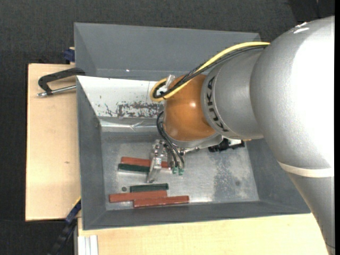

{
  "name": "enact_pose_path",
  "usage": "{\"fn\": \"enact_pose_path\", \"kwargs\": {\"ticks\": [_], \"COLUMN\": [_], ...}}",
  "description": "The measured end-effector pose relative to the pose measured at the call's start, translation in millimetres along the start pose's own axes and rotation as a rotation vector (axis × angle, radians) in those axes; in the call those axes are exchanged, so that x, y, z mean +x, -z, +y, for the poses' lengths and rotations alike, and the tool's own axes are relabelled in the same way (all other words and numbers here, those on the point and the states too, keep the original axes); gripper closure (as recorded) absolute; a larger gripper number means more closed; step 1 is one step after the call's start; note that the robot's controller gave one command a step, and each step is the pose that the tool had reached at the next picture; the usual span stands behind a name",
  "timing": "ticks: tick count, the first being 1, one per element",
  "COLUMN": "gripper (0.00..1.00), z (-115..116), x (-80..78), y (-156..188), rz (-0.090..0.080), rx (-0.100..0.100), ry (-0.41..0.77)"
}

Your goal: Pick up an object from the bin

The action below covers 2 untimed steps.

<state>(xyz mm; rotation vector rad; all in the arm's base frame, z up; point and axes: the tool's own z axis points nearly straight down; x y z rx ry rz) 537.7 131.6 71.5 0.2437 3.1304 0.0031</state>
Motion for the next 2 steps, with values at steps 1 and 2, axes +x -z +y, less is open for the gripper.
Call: {"fn": "enact_pose_path", "kwargs": {"ticks": [1, 2], "gripper": [1.00, 1.00], "z": [0.0, -20.5], "x": [0.0, -16.0], "y": [0.1, 149.8], "rz": [0.000, -0.004], "rx": [0.000, 0.000], "ry": [-0.001, 0.026]}}
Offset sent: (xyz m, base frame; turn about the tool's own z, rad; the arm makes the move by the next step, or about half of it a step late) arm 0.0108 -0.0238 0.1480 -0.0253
